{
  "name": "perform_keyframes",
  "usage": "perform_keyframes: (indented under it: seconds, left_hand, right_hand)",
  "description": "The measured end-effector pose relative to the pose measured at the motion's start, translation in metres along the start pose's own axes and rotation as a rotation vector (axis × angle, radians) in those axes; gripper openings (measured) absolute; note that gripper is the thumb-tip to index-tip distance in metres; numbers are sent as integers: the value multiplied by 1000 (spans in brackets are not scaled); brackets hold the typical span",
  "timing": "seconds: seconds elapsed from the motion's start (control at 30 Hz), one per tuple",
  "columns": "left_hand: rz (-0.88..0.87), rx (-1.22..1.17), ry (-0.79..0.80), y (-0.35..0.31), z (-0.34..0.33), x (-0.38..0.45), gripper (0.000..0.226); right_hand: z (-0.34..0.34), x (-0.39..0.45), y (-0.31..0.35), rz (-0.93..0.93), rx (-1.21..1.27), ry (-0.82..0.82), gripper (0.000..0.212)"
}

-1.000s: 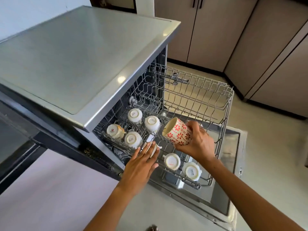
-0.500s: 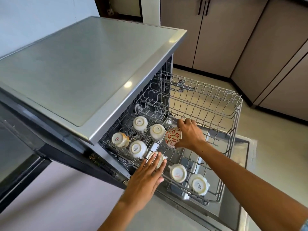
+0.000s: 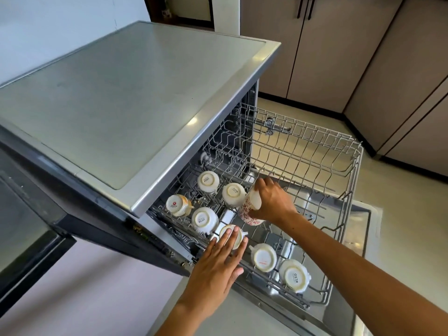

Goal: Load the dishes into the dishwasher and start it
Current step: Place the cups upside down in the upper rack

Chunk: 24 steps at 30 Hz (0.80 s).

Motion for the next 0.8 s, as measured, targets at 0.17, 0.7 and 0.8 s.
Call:
perform_keyframes:
  seconds: [0.17, 0.7, 0.8]
  left_hand:
    - [12, -8, 9, 0, -2, 0, 59]
    - [48, -10, 31, 0, -2, -1, 61]
    - [44, -4, 24, 0, -1, -1, 61]
  right_hand:
    - [-13, -3, -2, 10, 16, -33, 76]
    - [-14, -15, -7, 21, -62, -158, 62]
    - [-5, -24, -15, 15, -50, -257, 58]
Point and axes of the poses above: each hand's wrist, its own x-axis towards the middle knuckle, its own z-axis out of the back of the hand, y = z × x, the point moved 6 cm from there along x, towards the middle knuckle, and after that the axes turned 11 degrees about y, right-handed, at the moved point
